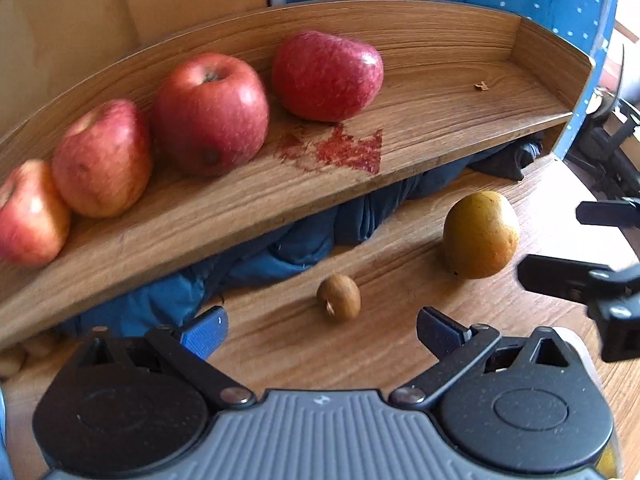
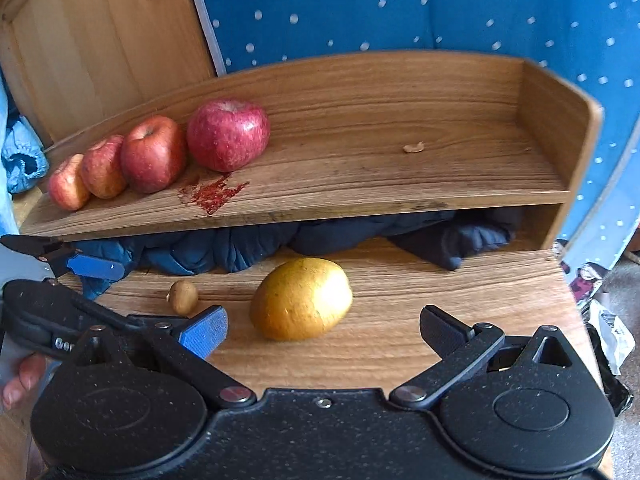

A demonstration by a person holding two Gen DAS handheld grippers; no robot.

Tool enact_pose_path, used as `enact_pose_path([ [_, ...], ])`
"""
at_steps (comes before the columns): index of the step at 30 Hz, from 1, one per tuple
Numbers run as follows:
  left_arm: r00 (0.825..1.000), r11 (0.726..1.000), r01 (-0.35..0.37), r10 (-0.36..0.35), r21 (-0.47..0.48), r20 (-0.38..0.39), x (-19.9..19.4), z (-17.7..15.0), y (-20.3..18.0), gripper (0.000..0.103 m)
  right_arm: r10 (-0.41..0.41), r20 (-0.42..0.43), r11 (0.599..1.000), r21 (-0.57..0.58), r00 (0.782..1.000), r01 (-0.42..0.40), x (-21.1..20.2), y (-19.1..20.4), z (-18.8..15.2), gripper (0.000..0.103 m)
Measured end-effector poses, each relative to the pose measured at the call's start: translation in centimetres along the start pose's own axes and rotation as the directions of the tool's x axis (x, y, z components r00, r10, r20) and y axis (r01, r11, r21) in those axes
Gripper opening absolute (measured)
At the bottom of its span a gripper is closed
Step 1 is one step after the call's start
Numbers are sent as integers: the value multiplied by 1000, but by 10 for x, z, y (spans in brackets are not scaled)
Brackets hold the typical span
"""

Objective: Organize fruits
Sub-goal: 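Grasp the brown pear with the right tool while the left tool grasps the last kiwi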

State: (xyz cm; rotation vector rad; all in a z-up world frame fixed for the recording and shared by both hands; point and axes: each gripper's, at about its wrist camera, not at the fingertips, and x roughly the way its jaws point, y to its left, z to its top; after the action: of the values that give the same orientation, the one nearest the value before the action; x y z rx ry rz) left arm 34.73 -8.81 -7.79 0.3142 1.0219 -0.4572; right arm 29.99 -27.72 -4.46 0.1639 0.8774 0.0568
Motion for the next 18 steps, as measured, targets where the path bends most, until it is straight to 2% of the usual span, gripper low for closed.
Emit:
enact_pose_path([
  [9, 998, 987, 4, -13, 159, 54, 11, 2, -15, 101, 6, -42, 999, 44, 999, -4, 25, -1, 7, 98],
  [12, 998, 986, 13, -22, 165, 53, 15, 3, -17, 97, 5, -47, 999, 33, 999, -3, 30, 3, 8, 96],
  [18, 997, 987, 55, -63, 148, 46, 22, 3, -15, 80, 3, -62, 1000, 6, 998, -2, 39, 12, 9, 86],
])
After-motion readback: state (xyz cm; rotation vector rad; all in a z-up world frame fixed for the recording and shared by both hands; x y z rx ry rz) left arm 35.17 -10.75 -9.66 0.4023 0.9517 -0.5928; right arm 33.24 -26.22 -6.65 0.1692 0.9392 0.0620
